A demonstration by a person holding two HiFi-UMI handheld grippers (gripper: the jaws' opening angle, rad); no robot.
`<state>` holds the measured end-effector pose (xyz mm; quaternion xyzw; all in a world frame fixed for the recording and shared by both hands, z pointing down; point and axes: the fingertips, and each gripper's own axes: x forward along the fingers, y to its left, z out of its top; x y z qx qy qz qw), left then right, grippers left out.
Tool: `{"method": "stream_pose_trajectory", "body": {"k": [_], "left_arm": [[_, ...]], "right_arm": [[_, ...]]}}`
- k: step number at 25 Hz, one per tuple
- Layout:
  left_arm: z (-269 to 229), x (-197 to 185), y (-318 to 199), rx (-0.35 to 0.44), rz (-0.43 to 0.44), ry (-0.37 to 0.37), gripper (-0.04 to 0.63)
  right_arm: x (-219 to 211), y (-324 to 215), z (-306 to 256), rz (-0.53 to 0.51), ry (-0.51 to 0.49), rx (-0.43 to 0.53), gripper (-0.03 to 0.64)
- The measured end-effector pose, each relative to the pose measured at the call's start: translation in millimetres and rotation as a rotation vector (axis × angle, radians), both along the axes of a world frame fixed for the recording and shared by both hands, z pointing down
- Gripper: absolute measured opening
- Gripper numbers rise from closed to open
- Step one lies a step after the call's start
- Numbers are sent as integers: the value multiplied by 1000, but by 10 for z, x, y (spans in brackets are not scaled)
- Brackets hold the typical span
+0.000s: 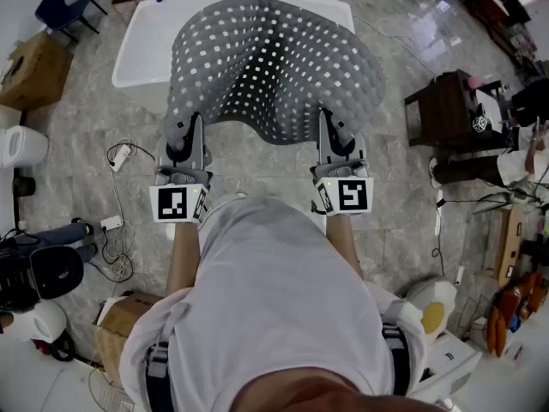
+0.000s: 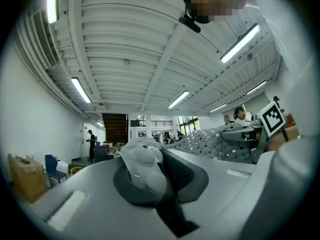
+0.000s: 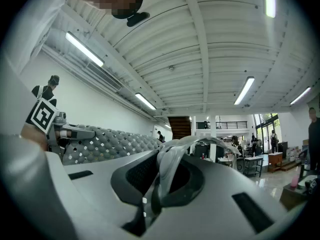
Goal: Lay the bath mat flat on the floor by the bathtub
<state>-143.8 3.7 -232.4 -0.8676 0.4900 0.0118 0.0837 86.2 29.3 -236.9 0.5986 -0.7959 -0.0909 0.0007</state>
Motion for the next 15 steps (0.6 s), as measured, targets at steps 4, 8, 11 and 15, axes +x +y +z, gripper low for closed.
{"method": "stream_pose_trajectory", "body": {"k": [4,8,11,15], "left_arm": [[-10,3,36,-4,5,-6,17],[28,2,43,-13,13,-19,17],[48,1,38,-19,18,-27,17],[112,13,4,-31,23,-30,17]], "right_arm": [[-7,76,-23,1,-3,2,17],[16,116,0,-5,-3,-5,18],[45,126,13,0,7,-10,20],[71,99,48,8,18,-18,20]]}}
